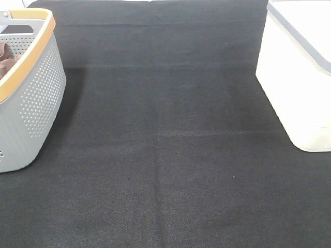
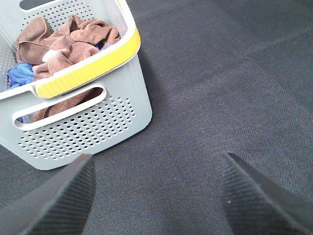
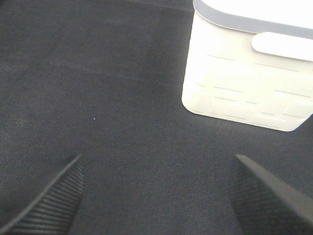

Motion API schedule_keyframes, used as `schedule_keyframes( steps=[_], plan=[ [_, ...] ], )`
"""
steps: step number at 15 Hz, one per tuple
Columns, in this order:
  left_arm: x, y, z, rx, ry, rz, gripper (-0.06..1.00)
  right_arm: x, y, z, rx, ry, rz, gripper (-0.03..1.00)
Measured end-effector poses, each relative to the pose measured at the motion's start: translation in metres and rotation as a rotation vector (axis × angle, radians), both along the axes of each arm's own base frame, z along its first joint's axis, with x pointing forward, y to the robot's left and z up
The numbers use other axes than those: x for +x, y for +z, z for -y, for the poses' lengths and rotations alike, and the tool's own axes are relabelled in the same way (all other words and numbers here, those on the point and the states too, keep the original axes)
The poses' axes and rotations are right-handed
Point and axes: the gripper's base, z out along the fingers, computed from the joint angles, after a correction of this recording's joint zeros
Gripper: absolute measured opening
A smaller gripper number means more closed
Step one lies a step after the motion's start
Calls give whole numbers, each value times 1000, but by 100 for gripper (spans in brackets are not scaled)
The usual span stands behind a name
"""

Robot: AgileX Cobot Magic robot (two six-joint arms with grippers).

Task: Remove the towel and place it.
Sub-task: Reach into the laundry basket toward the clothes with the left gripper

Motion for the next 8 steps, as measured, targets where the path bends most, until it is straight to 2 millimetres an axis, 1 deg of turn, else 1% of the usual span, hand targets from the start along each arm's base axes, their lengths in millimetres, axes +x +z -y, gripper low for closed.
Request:
schedule_keyframes(
  steps=[8],
  plan=[
    [0,0,0,0,0,0,68,0,0,0,0,0,0,77]
  ],
)
